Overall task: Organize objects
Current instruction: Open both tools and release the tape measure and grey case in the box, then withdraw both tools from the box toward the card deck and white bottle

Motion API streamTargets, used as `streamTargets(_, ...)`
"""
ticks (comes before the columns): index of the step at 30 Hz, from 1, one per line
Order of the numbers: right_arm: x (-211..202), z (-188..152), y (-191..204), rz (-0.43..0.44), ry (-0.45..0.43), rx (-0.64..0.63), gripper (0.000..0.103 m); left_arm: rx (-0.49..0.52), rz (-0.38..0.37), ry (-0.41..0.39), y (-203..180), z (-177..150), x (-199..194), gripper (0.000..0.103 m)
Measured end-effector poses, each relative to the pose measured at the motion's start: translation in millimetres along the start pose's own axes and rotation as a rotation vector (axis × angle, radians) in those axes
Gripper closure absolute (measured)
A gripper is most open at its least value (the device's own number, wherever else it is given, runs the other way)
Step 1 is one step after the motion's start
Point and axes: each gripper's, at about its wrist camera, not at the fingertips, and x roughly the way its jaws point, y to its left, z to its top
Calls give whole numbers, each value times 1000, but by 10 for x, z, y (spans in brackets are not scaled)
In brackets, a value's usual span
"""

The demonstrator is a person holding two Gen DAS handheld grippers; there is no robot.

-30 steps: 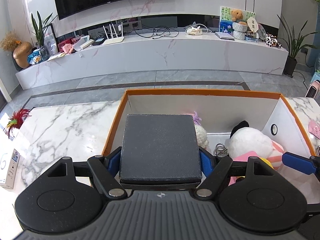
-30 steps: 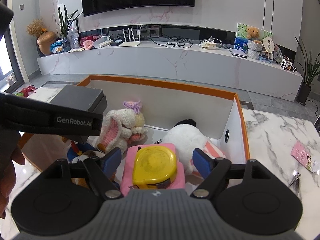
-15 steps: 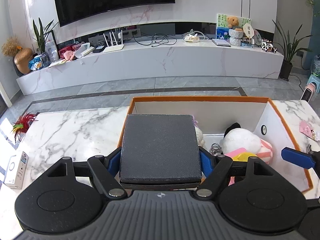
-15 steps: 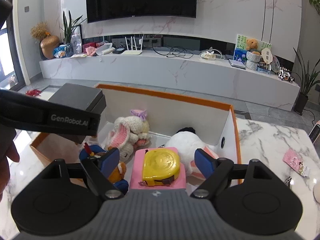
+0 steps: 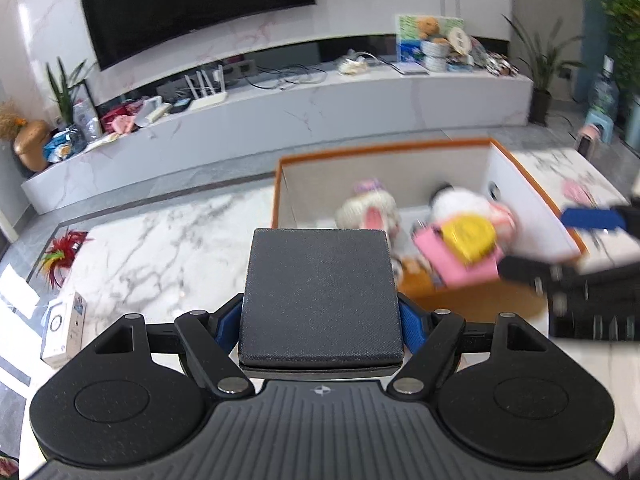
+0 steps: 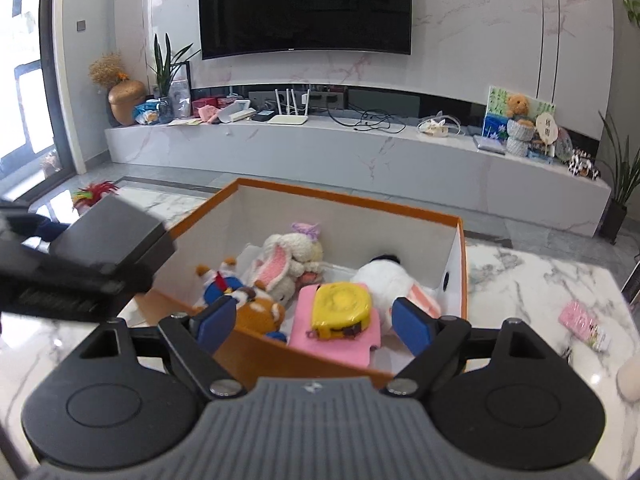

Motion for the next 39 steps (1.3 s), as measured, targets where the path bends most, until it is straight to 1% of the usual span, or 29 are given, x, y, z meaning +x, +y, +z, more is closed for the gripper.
streamTargets(4, -61, -103, -28, 24, 27, 49, 14, -9, -16, 50, 56, -475, -96, 14)
streamTargets(6, -69, -160, -11, 37, 41, 59, 14, -25, -18, 97, 48, -734, -59, 14)
streamTargets(8, -67, -207, 28, 51, 55, 55, 14, -12, -41, 162, 13, -942, 20, 14)
streamTargets(11, -86, -268, 112, 61, 63, 40, 14, 32, -59, 202, -51, -1136, 100, 14)
streamTargets(14, -112, -303, 172, 75, 66, 37, 13, 91, -69, 195, -121, -1274, 108, 14)
streamTargets(16, -108, -323, 207, 85, 74, 32, 13, 118, -92, 196, -170, -1328, 135, 14)
streamTargets(18, -97, -340, 242, 87, 81, 17, 13, 115, -93, 192, -183, -1339, 155, 14)
streamTargets(20, -88, -344, 242, 85, 82, 12, 13, 107, -73, 162, -199, -1350, 111, 14)
streamTargets(22, -80, -342, 224, 88, 81, 20, 13, 80, -74, 122, -166, -1266, 77, 15)
streamTargets(26, -80, -327, 140, 86, 72, 42, 13, 1, -114, 35, -45, -1026, -101, 15)
streamTargets(29, -66, -308, 29, 73, 71, 74, 13, -35, -126, -44, 28, -652, -213, 15)
streamTargets(30, -59, -307, -5, 68, 72, 85, 13, -50, -127, -69, 47, -504, -213, 15)
streamTargets(32, -46, -304, -66, 65, 72, 106, 13, -69, -132, -95, 61, -167, -130, 15)
streamTargets(34, -32, -296, -106, 65, 70, 119, 13, -86, -145, -98, 40, 166, 67, 15)
streamTargets(36, -18, -282, -143, 72, 64, 132, 13, -95, -158, -69, -4, 438, 352, 15)
streamTargets(39, 18, -247, -212, 81, 55, 160, 12, -100, -166, -11, -97, 672, 798, 15)
